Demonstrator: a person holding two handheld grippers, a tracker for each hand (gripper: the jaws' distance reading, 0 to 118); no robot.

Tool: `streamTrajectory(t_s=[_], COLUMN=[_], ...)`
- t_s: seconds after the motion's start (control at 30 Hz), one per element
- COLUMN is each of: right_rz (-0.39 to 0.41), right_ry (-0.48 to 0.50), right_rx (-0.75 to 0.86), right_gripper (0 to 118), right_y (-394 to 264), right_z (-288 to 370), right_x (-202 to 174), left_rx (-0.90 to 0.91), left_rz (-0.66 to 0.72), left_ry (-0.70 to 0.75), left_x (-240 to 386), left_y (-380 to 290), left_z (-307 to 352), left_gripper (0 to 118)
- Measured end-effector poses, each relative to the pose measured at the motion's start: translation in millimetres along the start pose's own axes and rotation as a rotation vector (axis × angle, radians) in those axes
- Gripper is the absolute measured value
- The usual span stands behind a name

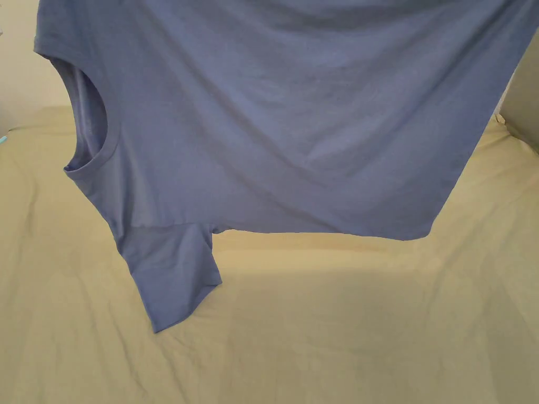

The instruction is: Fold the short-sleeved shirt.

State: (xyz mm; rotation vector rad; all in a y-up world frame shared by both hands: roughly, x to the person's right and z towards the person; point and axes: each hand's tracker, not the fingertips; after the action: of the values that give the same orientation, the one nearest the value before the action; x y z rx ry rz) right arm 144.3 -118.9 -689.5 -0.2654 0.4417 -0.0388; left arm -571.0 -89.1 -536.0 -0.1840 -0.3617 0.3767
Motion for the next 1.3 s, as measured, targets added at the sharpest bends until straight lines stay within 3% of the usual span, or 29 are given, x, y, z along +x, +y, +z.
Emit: streamTrajectory(t_s=[0.3, 0.63, 1.03, 1.1, 1.3], right_rz=[-0.027, -0.088, -0.109, -0.119, -0.179], right_ry=[0.005, 0.026, 0.075, 0.093, 0.118], right_rx=[-0.01, -0.053, -0.095, -0.1, -0.134], right_gripper=[2, 2, 2, 2, 2], right_y=[-33, -94, -156, -169, -227], right_z=[-13, -8, 70, 96, 153], right_x=[4, 22, 21, -2, -15], left_rx=[-0.033, -0.094, -0.114, -0.108, -0.089], left_rz=[0.008, 0.04, 0.106, 0.138, 0.174], left_ry=[-0.006, -0.046, -0.124, -0.135, -0.149], left_x=[-17, -22, -9, -8, 2], left_y=[-26, -99, -187, -203, -265], left_z=[-6, 5, 69, 83, 138], left_gripper=[1, 0, 1, 0, 1])
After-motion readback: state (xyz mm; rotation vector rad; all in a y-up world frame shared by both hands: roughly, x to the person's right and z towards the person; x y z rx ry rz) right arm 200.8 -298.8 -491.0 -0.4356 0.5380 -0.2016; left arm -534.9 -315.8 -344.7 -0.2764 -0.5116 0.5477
